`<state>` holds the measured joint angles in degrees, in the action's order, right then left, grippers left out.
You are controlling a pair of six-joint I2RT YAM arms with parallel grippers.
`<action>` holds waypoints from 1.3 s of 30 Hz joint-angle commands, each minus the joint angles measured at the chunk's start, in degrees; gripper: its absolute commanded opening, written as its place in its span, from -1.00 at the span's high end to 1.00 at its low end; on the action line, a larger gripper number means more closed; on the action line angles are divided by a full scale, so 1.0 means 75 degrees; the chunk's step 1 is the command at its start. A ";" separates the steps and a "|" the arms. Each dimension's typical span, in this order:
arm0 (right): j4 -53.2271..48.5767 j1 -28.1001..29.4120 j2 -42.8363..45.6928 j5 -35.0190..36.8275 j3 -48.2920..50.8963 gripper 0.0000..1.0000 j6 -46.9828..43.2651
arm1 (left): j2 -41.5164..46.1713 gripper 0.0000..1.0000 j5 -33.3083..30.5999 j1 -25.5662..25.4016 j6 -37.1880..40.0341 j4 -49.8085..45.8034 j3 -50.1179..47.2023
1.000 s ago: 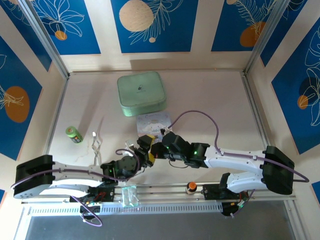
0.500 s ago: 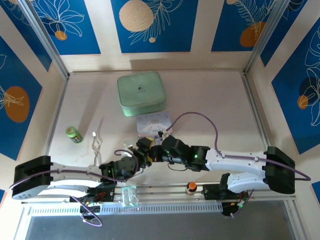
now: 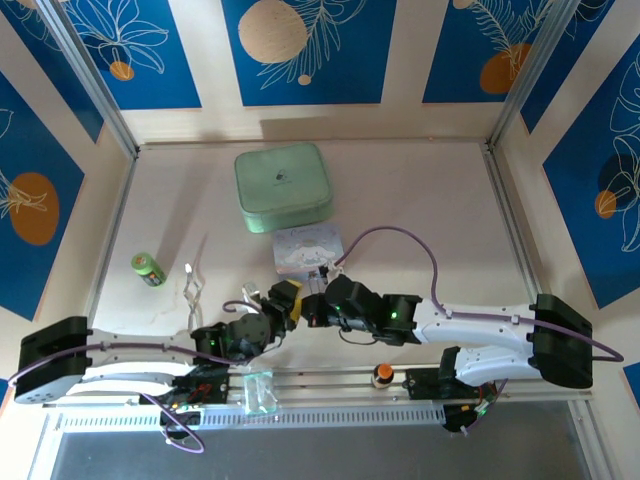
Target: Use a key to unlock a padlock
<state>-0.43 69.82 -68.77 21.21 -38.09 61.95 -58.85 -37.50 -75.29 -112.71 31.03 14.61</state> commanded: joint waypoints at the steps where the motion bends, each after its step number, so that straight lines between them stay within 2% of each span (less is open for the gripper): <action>1: -0.0165 0.0083 0.0042 0.0251 -0.0055 0.96 -0.0084 | -0.0275 -0.15 0.0069 -0.0052 -0.0159 0.0354 0.0021; 4: -0.0175 0.0124 0.0065 0.0342 -0.0017 0.96 -0.0069 | -0.0370 -0.37 0.0083 -0.0052 -0.0187 0.0339 0.0026; 11: -0.0691 0.0019 0.0144 0.0682 -0.0013 0.97 0.0481 | -0.0466 -0.41 0.0223 -0.0049 -0.0279 0.0166 0.0118; 14: -0.0502 0.0017 0.0181 0.0671 0.0029 0.97 0.0443 | -0.0739 -0.20 0.0312 -0.0050 -0.0266 0.0510 0.0141; 24: -0.0439 0.0111 0.0287 0.0712 0.0109 0.97 0.0334 | -0.1435 0.07 0.0423 -0.0041 -0.0496 0.1234 0.0057; 39: -0.0445 0.0220 0.0426 0.0840 0.0170 0.96 0.0242 | -0.1006 0.79 0.0439 0.0053 -0.0673 -0.0035 0.0177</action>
<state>-4.14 70.85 -66.04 25.78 -36.25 64.10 -67.05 -34.44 -75.13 -117.84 33.52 14.66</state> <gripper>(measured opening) 0.047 0.117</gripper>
